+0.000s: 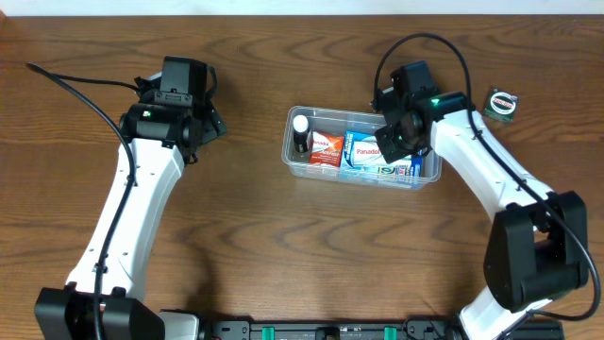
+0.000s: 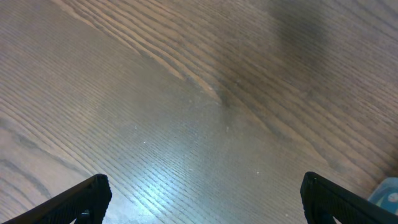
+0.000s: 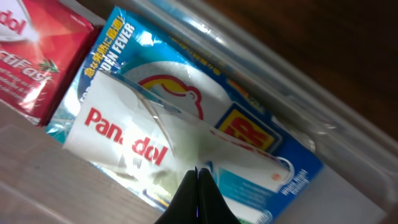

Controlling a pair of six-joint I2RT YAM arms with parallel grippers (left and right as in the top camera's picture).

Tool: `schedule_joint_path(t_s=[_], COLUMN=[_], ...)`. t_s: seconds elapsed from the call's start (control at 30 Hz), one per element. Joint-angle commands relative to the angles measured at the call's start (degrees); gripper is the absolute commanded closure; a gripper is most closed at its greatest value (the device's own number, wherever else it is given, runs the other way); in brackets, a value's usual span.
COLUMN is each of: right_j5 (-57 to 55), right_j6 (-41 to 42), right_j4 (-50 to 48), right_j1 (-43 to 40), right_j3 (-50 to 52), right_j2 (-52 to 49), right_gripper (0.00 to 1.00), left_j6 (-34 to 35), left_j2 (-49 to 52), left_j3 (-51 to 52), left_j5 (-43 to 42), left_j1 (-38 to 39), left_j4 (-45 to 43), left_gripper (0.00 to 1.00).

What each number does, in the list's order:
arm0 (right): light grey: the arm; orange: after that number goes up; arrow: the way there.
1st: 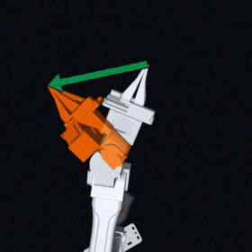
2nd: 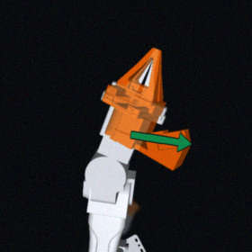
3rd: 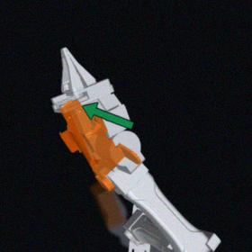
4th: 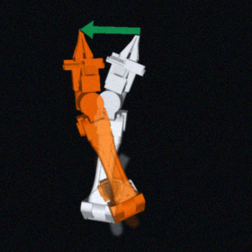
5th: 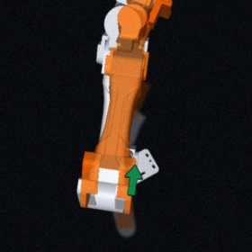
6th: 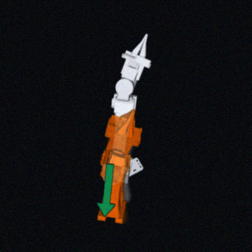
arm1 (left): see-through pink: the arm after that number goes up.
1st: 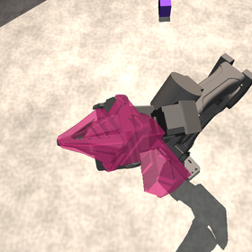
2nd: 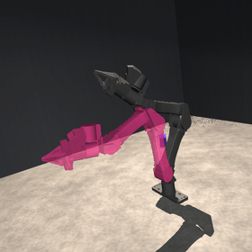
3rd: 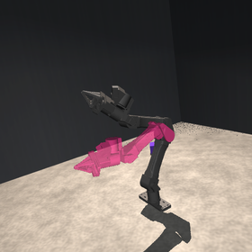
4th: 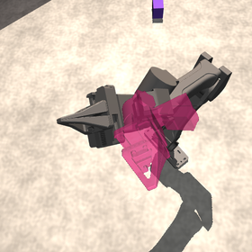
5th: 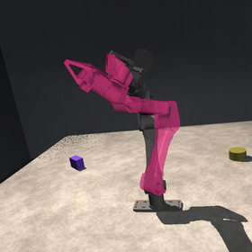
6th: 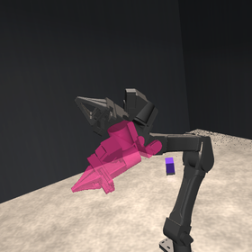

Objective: Pack container

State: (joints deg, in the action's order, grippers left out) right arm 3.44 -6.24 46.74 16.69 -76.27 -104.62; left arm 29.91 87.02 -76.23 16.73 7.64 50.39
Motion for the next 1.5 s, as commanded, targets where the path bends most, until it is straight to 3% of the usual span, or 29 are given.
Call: schedule_joint_path(t_s=[0.0, 0.47, 0.9, 1.23, 1.47], right_j5=[2.5, 3.0, 2.9, -11.9, -14.4], right_j6=[1.1, 3.4, 3.8, 18.8, 21.7], right_j4=[-1.0, -6.1, -3.6, 4.7, 5.9], right_j1=[-0.1, -0.1, -0.2, -2.1, -2.2], right_j3=[0.6, 6.4, 0.2, 0.2, 0.3], right_j2=[-0.5, -0.5, 3.8, 5.1, 4.0], right_gripper=[0.99, 0.99, 0.99, 0.99, 0.99], left_j6=[-0.3, -0.3, -0.3, -0.3, -0.3], left_j2=[0.7, 0.7, 0.7, 0.7, 0.7], left_j3=[0.2, 0.2, 0.2, 0.2, 0.2], left_j5=[0.9, 0.9, 0.9, 0.9, 0.9], left_j1=[-0.2, -0.2, -0.2, -0.2, -0.2], left_j4=[0.1, 0.1, 0.1, 0.1, 0.1], left_gripper=[0.02, 0.02, 0.02, 0.02, 0.02])
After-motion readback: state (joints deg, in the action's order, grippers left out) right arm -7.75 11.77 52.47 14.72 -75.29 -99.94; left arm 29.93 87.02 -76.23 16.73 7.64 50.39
